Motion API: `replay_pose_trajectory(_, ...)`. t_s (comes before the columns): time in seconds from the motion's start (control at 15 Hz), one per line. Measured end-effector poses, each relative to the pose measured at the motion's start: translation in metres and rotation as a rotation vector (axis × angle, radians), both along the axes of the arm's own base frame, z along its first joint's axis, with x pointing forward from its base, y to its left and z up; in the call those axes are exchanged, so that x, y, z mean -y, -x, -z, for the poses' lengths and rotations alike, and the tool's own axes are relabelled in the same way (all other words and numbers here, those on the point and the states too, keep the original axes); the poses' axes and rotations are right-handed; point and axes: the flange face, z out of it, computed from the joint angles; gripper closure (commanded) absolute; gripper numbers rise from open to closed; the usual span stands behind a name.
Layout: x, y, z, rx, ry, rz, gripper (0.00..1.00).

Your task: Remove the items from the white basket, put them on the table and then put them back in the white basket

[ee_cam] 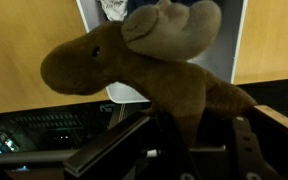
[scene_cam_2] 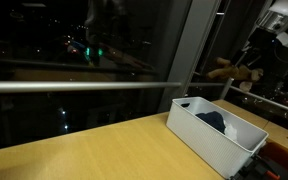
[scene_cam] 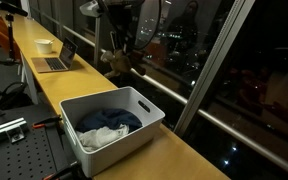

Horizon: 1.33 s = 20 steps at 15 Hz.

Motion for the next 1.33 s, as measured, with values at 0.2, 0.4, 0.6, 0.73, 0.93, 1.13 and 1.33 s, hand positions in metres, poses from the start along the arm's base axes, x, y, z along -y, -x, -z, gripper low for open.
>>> replay_pose_trajectory(0.2,0.005,0.003,0.009,-0.018,-0.017,0.02,0.31)
replay_pose_trajectory(0.4,0.006,0.005,0.015,-0.03,-0.024,0.027,0.34)
replay_pose_trajectory(0.6,0.006,0.005,0.016,-0.03,-0.024,0.027,0.3)
replay_pose_trajectory(0.73,0.006,0.005,0.016,-0.03,-0.024,0.027,0.3)
replay_pose_trajectory(0.93,0.006,0.005,0.016,-0.03,-0.024,0.027,0.3)
replay_pose_trajectory(1.13,0.006,0.005,0.016,-0.03,-0.024,0.027,0.3)
replay_pose_trajectory(1.33,0.006,0.005,0.016,-0.03,-0.024,0.027,0.3)
